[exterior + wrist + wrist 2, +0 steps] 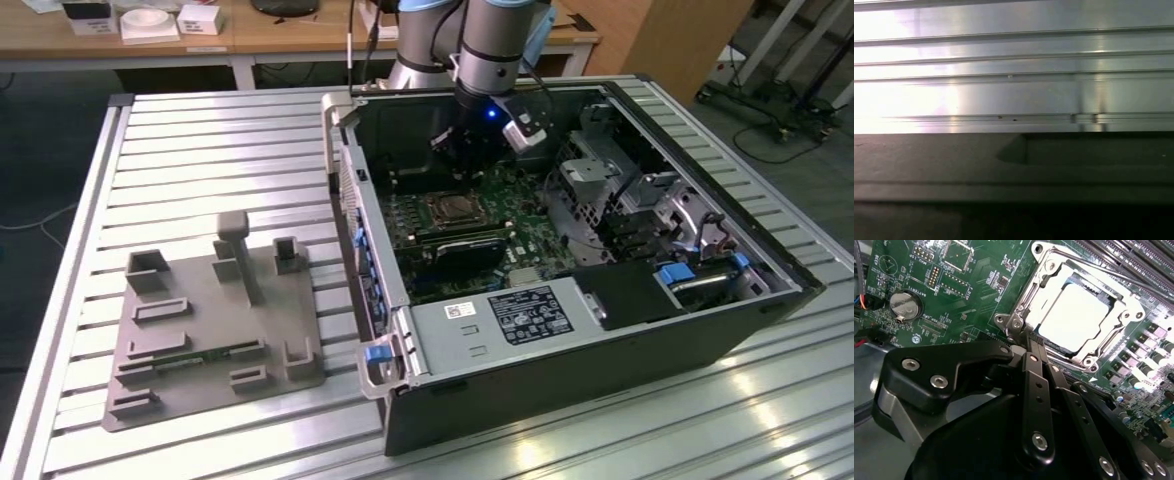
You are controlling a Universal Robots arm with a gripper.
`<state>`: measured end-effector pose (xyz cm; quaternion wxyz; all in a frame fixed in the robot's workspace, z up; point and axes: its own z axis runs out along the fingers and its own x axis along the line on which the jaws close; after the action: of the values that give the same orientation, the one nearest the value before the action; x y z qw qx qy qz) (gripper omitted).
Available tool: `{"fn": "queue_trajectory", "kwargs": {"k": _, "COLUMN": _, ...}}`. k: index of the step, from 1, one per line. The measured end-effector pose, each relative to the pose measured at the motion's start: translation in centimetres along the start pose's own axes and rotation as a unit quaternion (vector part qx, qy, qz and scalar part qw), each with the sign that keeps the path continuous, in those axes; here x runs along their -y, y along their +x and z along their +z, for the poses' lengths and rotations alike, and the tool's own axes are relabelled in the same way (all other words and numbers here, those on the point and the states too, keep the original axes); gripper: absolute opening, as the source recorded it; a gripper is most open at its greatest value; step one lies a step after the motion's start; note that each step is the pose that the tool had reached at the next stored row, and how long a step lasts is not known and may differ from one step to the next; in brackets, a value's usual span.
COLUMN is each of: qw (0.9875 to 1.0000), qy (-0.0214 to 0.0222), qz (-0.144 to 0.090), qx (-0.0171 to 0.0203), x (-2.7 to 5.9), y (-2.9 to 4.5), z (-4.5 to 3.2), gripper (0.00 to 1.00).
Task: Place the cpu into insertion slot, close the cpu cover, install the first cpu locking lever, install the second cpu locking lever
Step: 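Install the first cpu locking lever, then install the second cpu locking lever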
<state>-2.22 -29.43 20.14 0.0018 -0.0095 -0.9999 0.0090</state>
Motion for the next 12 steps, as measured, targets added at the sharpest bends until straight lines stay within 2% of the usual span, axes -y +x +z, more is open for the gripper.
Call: {"fn": "queue_trajectory", "kwargs": {"k": 12, "qw": 1.0, "qy": -0.0003, "qz": 0.0, "qx": 0.0, "x": 0.0, "y": 0.0, "z": 0.0, "gripper": 0.1}}
